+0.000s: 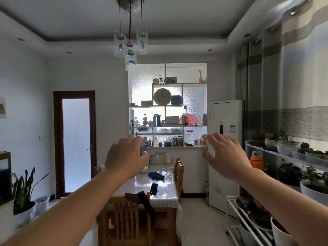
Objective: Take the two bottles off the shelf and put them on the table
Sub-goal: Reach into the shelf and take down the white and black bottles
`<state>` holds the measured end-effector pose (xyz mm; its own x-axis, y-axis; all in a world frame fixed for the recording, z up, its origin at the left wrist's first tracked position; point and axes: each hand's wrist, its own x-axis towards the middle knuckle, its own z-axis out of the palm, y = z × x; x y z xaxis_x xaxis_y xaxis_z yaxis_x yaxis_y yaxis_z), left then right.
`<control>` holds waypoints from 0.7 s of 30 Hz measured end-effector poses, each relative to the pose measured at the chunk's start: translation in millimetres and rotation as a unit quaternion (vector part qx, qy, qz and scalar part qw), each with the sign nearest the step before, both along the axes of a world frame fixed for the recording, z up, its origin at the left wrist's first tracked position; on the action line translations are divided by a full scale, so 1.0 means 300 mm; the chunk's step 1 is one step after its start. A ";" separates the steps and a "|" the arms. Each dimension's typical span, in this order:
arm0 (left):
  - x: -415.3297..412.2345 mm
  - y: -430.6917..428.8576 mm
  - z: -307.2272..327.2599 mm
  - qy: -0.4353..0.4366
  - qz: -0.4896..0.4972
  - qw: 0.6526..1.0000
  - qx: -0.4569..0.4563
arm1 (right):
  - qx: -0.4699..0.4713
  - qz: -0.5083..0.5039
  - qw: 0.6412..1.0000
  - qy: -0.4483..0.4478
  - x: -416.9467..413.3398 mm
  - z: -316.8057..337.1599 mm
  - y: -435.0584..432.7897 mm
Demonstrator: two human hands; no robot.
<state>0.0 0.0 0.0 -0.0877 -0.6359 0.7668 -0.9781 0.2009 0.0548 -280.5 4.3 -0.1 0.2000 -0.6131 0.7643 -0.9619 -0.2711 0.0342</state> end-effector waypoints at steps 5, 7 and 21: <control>-0.082 -0.222 0.007 -0.001 0.000 1.000 -0.013 | -0.029 -0.012 0.999 0.040 -0.082 0.045 -0.222; -0.116 -0.321 0.021 -0.003 0.004 1.000 -0.017 | -0.034 -0.015 0.998 0.045 -0.126 0.058 -0.322; -0.407 -0.994 0.054 -0.013 0.001 1.000 -0.006 | 0.015 -0.049 0.997 0.051 -0.400 0.082 -0.933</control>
<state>-122.2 -298.2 16.2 -0.1065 -0.6266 0.7721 -0.9794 0.1999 0.0272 -400.6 -275.7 24.4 0.2140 -0.6558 0.7240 -0.9758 -0.1779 0.1273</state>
